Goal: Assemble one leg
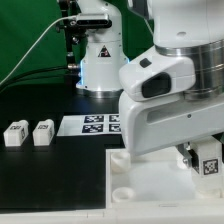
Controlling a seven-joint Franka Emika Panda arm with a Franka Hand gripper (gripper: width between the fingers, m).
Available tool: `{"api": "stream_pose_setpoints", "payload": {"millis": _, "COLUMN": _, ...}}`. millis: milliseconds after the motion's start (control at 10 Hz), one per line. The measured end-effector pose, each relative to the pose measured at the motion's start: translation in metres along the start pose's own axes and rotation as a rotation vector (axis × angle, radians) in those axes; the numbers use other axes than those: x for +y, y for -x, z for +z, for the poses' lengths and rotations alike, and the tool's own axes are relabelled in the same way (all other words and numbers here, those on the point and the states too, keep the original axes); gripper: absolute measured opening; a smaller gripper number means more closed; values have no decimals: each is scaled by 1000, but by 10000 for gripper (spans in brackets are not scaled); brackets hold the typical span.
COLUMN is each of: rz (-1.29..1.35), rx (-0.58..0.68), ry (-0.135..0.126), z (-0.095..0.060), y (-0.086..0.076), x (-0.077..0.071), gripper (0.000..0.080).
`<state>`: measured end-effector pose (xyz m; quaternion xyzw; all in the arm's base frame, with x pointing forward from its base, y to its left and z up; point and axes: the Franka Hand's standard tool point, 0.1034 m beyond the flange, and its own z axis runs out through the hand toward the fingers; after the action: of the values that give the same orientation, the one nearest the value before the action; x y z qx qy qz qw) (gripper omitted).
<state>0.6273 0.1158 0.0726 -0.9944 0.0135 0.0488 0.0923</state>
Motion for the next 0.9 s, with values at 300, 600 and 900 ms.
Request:
{"api": "stream_pose_setpoints", "payload": {"millis": 300, "rz": 497, "rx": 4, "ry": -11, "z": 1, "y": -2, "x": -2, "gripper": 297}}
{"api": "stream_pose_setpoints", "payload": {"millis": 600, "rz": 871, "rx": 42, "ry": -52, "z": 1, "y": -7, "x": -1, "gripper": 297}}
{"api": "stream_pose_setpoints", "payload": {"millis": 900, "rz": 1191, "rx": 45, "ry": -89, "z": 2, "y": -5, "x": -6, "gripper": 297}}
